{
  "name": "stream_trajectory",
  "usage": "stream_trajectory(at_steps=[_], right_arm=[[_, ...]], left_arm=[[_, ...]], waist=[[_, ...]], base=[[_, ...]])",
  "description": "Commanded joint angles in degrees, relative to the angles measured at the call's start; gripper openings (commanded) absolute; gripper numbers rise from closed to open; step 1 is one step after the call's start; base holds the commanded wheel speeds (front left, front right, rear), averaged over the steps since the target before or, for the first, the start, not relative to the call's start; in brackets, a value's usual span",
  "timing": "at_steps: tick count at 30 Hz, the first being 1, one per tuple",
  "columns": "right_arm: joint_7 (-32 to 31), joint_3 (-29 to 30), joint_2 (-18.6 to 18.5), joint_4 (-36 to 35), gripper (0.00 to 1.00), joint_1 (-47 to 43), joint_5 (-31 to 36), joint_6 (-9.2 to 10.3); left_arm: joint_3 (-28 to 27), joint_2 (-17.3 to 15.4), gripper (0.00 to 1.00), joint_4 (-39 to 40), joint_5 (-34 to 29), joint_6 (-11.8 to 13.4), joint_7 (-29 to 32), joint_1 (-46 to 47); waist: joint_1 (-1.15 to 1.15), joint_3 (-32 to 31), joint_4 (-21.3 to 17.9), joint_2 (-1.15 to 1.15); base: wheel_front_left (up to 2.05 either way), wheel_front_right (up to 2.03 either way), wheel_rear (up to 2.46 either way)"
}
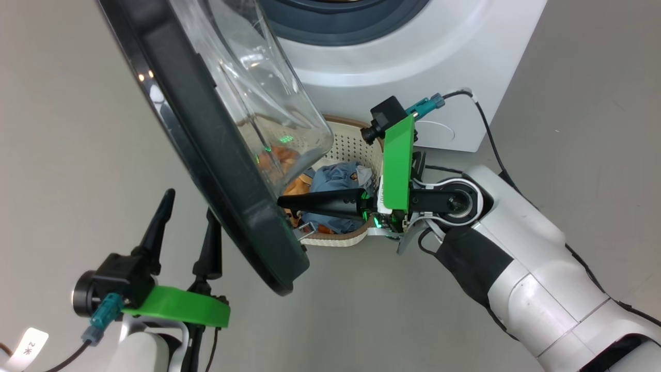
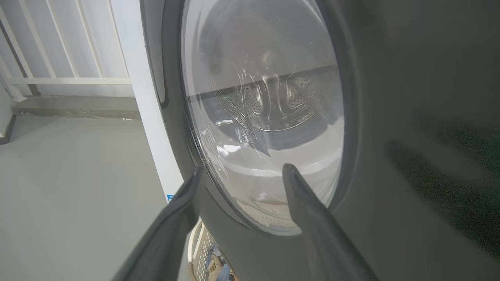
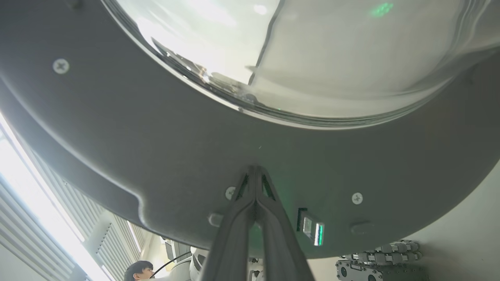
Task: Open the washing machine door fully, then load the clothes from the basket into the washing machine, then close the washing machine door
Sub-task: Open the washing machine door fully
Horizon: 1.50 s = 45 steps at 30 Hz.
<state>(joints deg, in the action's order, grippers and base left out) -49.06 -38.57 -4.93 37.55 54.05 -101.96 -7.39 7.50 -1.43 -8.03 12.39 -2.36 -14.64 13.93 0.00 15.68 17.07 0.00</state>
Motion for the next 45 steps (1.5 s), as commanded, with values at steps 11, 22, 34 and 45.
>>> stream_trajectory(at_steps=[11,22,34,45], right_arm=[[5.4,-2.3,-0.2,-2.2,0.00,1.1,-4.6,-0.10],[11.0,-3.3,-6.0,-6.6,0.00,-2.0,-7.5,-0.10],[25.5,-3.1,-11.3,-10.6,1.00,-5.1,-4.3,-0.10],[43.8,-1.1,-18.8,-16.2,1.00,-11.0,6.4,-0.10]], left_arm=[[-4.4,-1.4,1.00,1.2,-1.2,-0.4,-0.4,-0.6],[-7.3,-1.4,1.00,1.2,-2.4,-1.6,-0.4,-1.5],[-9.1,-1.4,1.00,1.6,-3.4,-1.8,-0.4,-3.3],[-10.9,-1.4,1.00,2.0,-4.4,-2.2,-0.4,-5.5]], waist=[[0.00,-1.3,-3.0,0.00],[0.00,-2.9,-6.1,0.00],[0.00,-4.3,-7.6,0.00],[0.00,-6.0,-8.8,0.00]], base=[[0.00,0.00,0.00],[0.00,0.00,0.00],[0.00,0.00,0.00],[0.00,0.00,0.00]])
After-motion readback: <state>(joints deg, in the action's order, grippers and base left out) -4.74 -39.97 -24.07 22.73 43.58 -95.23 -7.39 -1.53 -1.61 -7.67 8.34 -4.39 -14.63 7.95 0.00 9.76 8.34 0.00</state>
